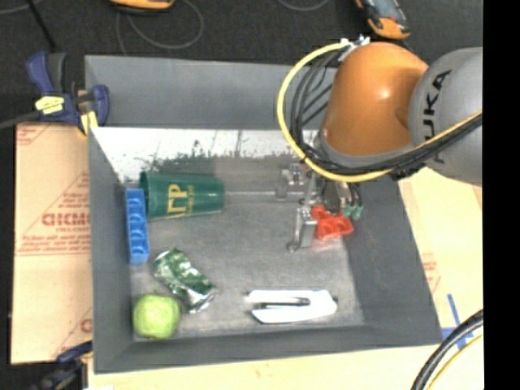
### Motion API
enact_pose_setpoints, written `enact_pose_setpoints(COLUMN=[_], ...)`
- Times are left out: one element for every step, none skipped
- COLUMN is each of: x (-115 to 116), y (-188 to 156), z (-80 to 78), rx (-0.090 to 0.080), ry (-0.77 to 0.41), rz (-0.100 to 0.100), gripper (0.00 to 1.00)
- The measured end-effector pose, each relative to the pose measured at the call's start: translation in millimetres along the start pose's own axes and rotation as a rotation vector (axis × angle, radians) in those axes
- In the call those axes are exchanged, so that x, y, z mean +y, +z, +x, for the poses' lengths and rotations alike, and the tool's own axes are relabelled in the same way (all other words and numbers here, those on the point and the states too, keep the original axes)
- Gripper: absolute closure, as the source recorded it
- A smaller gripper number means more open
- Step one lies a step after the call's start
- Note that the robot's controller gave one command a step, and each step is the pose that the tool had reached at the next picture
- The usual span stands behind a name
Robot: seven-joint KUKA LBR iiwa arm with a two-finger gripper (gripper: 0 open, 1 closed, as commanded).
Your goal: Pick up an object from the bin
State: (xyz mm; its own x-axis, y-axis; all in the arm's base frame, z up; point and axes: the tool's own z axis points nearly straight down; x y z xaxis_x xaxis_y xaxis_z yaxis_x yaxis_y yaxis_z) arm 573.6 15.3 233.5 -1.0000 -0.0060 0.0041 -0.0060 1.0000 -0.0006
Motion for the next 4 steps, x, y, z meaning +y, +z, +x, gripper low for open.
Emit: enact_pose_setpoints(x=[0,2,-12,-16], y=[-5,57,74,91], z=[-1.2,25.1,75.1,82.7], rx=[-0.008,-0.01,-0.001,-0.006], ry=[0.0,-0.097,-0.189,-0.252], rz=[0.0,0.0,0.0,0.001], gripper=[0.0,0.0,0.0,0.0])
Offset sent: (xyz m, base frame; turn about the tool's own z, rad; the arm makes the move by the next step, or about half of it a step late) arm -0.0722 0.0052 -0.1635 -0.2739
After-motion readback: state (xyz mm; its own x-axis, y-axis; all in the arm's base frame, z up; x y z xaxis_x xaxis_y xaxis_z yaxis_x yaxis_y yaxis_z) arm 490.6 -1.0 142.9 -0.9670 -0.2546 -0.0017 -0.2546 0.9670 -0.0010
